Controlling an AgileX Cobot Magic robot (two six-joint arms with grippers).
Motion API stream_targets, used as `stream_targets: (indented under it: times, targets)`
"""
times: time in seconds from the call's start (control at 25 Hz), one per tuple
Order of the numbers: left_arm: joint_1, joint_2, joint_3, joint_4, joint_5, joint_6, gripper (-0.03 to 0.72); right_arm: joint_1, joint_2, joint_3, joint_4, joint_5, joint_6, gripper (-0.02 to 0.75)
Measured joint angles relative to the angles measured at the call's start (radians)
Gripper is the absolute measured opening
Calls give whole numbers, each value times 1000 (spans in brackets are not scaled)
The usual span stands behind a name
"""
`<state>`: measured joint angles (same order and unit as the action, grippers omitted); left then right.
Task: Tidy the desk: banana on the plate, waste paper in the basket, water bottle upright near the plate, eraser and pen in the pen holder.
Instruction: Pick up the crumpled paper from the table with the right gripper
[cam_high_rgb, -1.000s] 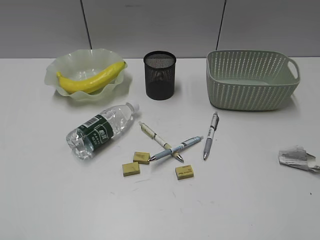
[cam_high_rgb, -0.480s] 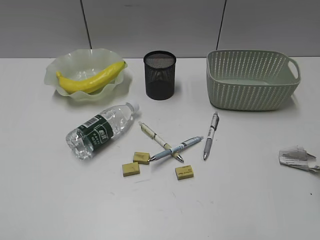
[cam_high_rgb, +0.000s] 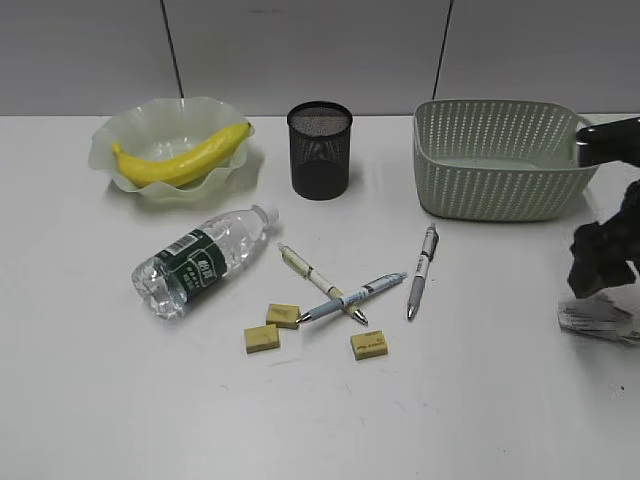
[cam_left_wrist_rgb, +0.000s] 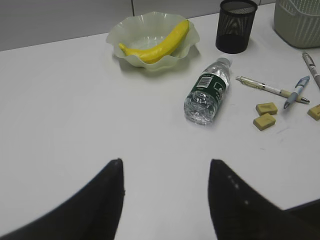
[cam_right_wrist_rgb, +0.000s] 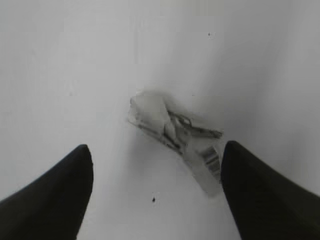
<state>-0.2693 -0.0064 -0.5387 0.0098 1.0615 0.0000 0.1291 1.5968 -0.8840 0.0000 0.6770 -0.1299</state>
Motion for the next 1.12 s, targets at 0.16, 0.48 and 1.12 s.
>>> stream_targets:
  times: [0.16, 0.48, 1.12]
  targets:
    - [0, 0, 0, 0, 0, 0, 405, -1, 145, -70, 0, -16, 9, 612]
    - [0, 0, 0, 0, 0, 0, 405, -4, 308, -119, -5, 22, 45, 488]
    - [0, 0, 0, 0, 0, 0, 405, -6, -12, -125, 41, -6, 46, 13]
